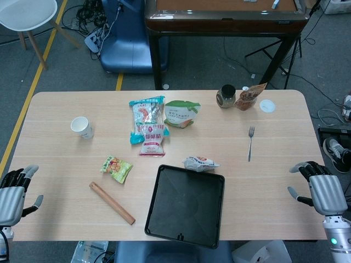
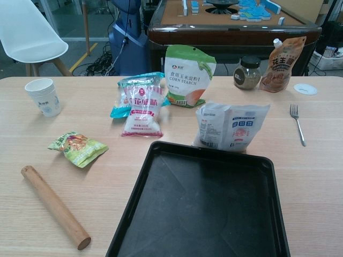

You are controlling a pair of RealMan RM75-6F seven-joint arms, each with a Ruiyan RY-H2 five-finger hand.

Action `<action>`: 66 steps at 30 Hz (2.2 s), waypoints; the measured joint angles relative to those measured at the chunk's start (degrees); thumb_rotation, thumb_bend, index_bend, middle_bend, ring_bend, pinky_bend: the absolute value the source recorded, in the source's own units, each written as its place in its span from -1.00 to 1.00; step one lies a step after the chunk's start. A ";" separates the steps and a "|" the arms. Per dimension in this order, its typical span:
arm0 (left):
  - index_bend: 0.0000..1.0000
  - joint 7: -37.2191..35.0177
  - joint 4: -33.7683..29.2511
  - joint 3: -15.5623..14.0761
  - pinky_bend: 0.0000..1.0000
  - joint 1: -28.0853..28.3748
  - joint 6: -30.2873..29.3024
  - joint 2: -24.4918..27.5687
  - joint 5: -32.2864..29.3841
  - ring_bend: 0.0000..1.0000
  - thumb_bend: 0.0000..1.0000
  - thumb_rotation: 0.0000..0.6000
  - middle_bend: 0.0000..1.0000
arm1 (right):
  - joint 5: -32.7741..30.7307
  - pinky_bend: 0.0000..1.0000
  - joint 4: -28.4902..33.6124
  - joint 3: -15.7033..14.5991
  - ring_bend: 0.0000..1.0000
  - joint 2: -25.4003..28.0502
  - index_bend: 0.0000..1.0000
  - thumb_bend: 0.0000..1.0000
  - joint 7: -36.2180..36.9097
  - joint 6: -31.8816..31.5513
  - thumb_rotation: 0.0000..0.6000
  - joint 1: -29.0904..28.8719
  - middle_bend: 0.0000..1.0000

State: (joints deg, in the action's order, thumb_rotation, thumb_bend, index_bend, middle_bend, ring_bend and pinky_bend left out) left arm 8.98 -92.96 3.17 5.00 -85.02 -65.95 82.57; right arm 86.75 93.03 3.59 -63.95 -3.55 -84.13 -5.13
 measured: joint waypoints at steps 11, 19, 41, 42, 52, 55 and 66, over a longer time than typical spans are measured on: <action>-0.76 -0.72 0.40 -0.05 -0.85 -0.14 -0.58 -0.20 0.73 -0.78 -0.42 1.00 -0.73 | 0.59 -0.40 1.25 -0.15 -0.51 1.81 -0.22 -0.56 2.20 2.92 1.00 -1.66 -0.29; -0.76 -1.05 0.22 -0.26 -0.85 -0.58 -1.16 -0.08 1.00 -0.78 -0.42 1.00 -0.73 | -1.76 -0.40 2.92 1.16 -0.56 3.39 -0.45 -0.71 3.47 12.21 1.00 -7.00 -0.38; -0.76 -0.26 -1.11 -0.48 -0.85 -1.63 -2.54 0.62 1.40 -0.78 -0.43 1.00 -0.73 | -5.21 -0.50 -11.00 4.49 -0.77 -11.30 -0.85 -1.00 15.11 37.08 1.00 -27.42 -0.64; -0.76 -0.24 -1.17 -0.47 -0.85 -1.68 -2.61 0.63 1.39 -0.78 -0.43 1.00 -0.73 | -4.67 -0.51 -11.94 4.35 -0.77 -12.10 -0.85 -1.00 16.03 37.26 1.00 -27.87 -0.64; -0.76 -0.01 -1.74 -0.41 -0.85 -1.83 -2.60 0.82 1.25 -0.78 -0.42 1.00 -0.73 | 0.08 -0.53 -20.60 2.38 -0.77 -18.63 -0.85 -1.00 27.34 37.43 1.00 -31.40 -0.64; -0.76 0.18 -2.01 -0.41 -0.85 -1.93 -2.74 0.99 1.27 -0.78 -0.42 1.00 -0.73 | 1.34 -0.53 -23.74 1.66 -0.77 -20.78 -0.85 -1.00 30.10 37.39 1.00 -32.58 -0.64; -0.76 0.91 -2.91 -0.22 -0.85 -2.30 -3.38 1.22 1.18 -0.78 -0.42 1.00 -0.73 | 4.06 -0.53 -32.47 -0.45 -0.77 -26.65 -0.85 -0.87 36.11 36.56 1.00 -35.85 -0.59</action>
State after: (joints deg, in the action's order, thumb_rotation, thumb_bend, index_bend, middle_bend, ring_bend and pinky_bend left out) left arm 9.89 -95.87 2.96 2.70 -88.40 -64.73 83.75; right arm 90.82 60.56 3.14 -90.60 32.56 -47.58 -40.98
